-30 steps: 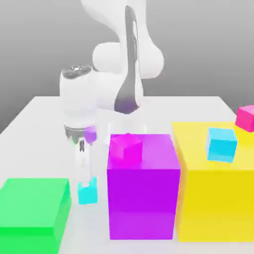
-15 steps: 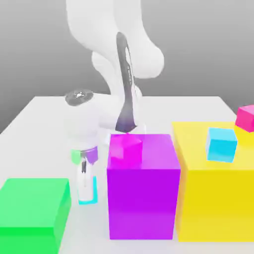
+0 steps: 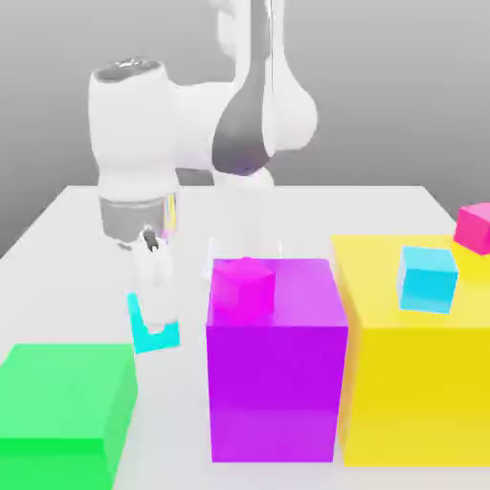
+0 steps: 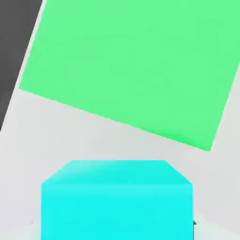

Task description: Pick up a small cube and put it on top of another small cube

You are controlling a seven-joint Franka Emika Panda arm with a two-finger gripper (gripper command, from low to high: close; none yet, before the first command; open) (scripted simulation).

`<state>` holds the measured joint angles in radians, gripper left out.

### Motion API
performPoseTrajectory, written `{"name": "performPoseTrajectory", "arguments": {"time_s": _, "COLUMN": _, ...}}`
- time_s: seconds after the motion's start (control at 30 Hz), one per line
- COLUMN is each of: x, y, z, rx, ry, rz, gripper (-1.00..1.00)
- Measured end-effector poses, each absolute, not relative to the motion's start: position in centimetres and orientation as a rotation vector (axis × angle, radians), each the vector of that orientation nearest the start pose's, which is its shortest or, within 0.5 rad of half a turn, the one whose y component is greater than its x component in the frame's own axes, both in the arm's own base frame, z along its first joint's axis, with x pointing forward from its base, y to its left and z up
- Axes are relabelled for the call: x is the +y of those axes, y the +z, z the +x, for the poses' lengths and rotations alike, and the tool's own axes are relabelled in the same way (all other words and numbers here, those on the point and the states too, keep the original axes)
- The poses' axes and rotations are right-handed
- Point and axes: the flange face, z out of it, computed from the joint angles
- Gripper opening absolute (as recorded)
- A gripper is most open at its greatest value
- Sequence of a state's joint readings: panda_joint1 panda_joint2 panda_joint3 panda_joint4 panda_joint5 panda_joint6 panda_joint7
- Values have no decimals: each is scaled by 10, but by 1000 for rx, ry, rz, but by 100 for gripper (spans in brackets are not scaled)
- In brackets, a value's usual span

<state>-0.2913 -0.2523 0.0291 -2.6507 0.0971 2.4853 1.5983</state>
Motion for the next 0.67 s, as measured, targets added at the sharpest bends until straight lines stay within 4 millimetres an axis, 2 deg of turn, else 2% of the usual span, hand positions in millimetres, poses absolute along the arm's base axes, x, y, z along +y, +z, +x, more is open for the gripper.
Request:
{"name": "performPoseTrajectory", "arguments": {"time_s": 0.17, "x": -74, "y": 405, "z": 426, "rx": 2271, "ry": -40, "rz": -2018, "gripper": -100}}
{"name": "performPoseTrajectory", "arguments": {"time_s": 0.33, "x": -26, "y": 468, "z": 428, "rx": 1989, "ry": -21, "rz": -2344, "gripper": -100}}
{"name": "performPoseTrajectory", "arguments": {"time_s": 0.37, "x": -16, "y": 473, "z": 426, "rx": 1939, "ry": -14, "rz": -2410, "gripper": -100}}
{"name": "performPoseTrajectory", "arguments": {"time_s": 0.4, "x": -9, "y": 467, "z": 425, "rx": 1912, "ry": -5, "rz": -2459, "gripper": -100}}
{"name": "performPoseTrajectory", "arguments": {"time_s": 0.5, "x": -3, "y": 427, "z": 424, "rx": 1888, "ry": 2, "rz": -2501, "gripper": -100}}
{"name": "performPoseTrajectory", "arguments": {"time_s": 0.53, "x": -2, "y": 413, "z": 424, "rx": 1886, "ry": 3, "rz": -2504, "gripper": 100}}
{"name": "performPoseTrajectory", "arguments": {"time_s": 0.67, "x": -2, "y": 413, "z": 424, "rx": 1886, "ry": 3, "rz": -2504, "gripper": 100}}
